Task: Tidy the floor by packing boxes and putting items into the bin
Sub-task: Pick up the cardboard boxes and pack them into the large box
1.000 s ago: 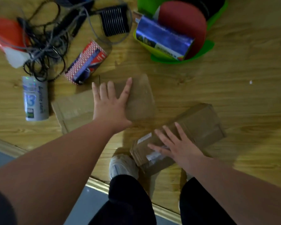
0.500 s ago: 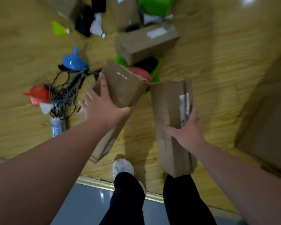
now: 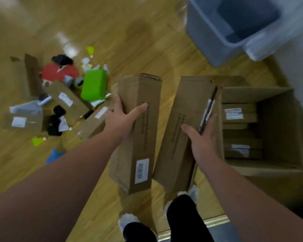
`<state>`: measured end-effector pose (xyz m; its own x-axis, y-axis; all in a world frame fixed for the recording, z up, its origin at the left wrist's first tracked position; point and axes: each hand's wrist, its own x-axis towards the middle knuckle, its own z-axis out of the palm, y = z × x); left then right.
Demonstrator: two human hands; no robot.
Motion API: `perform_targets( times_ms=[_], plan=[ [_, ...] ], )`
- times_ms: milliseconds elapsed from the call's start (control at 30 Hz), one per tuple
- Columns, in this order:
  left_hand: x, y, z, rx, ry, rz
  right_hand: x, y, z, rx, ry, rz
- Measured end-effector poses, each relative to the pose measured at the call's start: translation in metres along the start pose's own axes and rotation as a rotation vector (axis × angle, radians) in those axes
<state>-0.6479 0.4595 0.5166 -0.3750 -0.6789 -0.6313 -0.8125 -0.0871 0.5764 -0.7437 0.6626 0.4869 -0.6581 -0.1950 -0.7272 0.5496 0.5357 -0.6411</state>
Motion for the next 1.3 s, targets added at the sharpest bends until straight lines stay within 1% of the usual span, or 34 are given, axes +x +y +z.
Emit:
perform_targets(
  times_ms=[67,200,300,367,500,567,667,700,800,867,1000,1100,1233,1300],
  plan=[
    [0.003,0.041,0.040,-0.014,-0.071,0.037,0.012,-0.008,-0.046,0.039,0.091,0.019],
    [0.009,0.111,0.126,0.099,-0.157,0.164,0.035,-0.003,-0.130,0.156,0.231,0.118],
    [0.016,0.157,0.199,0.119,-0.300,0.297,0.052,0.013,-0.180,0.314,0.311,0.278],
    [0.015,0.180,0.248,0.200,-0.404,0.356,0.064,0.026,-0.205,0.441,0.352,0.361],
    [0.017,0.216,0.340,0.471,-0.555,0.452,0.094,0.051,-0.246,0.640,0.454,0.484],
    [0.023,0.232,0.377,0.591,-0.615,0.476,0.110,0.058,-0.260,0.715,0.500,0.534],
    [0.039,0.254,0.419,0.747,-0.654,0.510,0.135,0.061,-0.274,0.898,0.538,0.566],
    [0.045,0.260,0.428,0.770,-0.687,0.489,0.142,0.061,-0.276,0.959,0.540,0.571],
    [0.064,0.270,0.451,0.745,-0.832,0.354,0.164,0.065,-0.271,1.079,0.585,0.614],
    [0.076,0.266,0.467,0.800,-0.842,0.330,0.182,0.074,-0.260,1.104,0.632,0.676],
    [0.102,0.243,0.494,1.009,-0.762,0.385,0.216,0.097,-0.236,1.095,0.680,0.816],
    [0.120,0.228,0.508,1.109,-0.751,0.421,0.239,0.115,-0.224,1.102,0.665,0.841],
    [0.137,0.210,0.526,1.141,-0.722,0.450,0.269,0.142,-0.215,1.098,0.671,0.852],
    [0.145,0.210,0.526,1.167,-0.710,0.434,0.286,0.150,-0.213,1.096,0.669,0.855]
  ],
)
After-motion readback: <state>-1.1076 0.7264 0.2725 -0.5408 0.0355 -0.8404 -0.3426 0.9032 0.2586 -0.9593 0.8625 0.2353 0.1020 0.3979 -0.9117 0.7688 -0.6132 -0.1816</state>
